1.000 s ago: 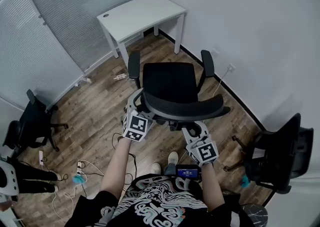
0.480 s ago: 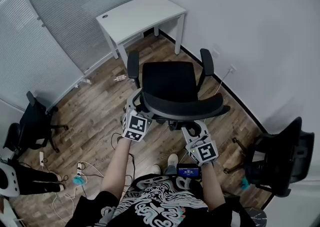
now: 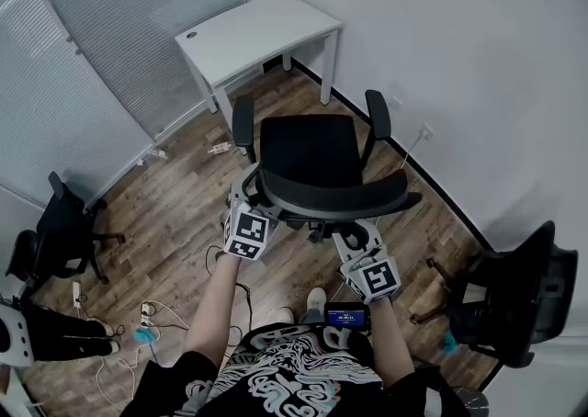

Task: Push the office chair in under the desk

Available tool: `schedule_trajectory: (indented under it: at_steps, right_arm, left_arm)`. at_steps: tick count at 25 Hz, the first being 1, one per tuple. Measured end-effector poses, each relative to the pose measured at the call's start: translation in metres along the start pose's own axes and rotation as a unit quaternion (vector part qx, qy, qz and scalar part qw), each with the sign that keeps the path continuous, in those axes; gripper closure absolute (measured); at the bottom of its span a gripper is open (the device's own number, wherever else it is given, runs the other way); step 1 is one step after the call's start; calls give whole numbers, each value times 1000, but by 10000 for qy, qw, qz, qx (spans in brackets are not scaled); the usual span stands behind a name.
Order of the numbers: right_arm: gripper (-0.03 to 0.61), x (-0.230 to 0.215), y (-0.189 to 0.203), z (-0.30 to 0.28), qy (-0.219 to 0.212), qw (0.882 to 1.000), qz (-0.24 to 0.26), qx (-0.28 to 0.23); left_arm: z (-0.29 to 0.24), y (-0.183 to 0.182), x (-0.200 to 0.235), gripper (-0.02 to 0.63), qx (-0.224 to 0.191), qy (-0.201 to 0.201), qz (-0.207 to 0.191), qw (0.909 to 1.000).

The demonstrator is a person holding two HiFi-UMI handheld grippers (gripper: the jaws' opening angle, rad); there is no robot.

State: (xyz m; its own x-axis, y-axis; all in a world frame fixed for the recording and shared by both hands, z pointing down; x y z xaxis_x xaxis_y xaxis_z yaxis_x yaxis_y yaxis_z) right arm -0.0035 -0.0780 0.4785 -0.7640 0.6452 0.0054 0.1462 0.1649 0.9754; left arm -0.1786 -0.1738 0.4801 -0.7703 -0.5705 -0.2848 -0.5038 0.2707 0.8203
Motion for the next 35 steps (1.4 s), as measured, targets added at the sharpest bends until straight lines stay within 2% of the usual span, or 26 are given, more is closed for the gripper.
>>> schedule_trajectory:
  at_steps: [29,35]
  right_arm:
    - [518,-63,-8,-18,-450,9984,312,-150]
    - [523,-76,-7,-17,-386,9977,451,-324]
  left_arm:
    - [-41,-28,1,242,65,-357,203,9991]
    - [-49,-36,-2,242,67,-435,212,9988]
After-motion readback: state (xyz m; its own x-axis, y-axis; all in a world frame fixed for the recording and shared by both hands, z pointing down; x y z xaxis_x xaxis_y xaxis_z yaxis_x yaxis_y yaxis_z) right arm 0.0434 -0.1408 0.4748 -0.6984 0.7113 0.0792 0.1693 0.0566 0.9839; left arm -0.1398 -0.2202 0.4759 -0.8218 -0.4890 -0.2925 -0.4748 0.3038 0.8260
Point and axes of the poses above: the fingertips, and each gripper's own axes: z backward along the fingers, x to its left, y out of its underside, the point moved 5 cm from there along z, backward along the fingers, and after that the axes turned 15 degrees about x, right-handed, at the moved point
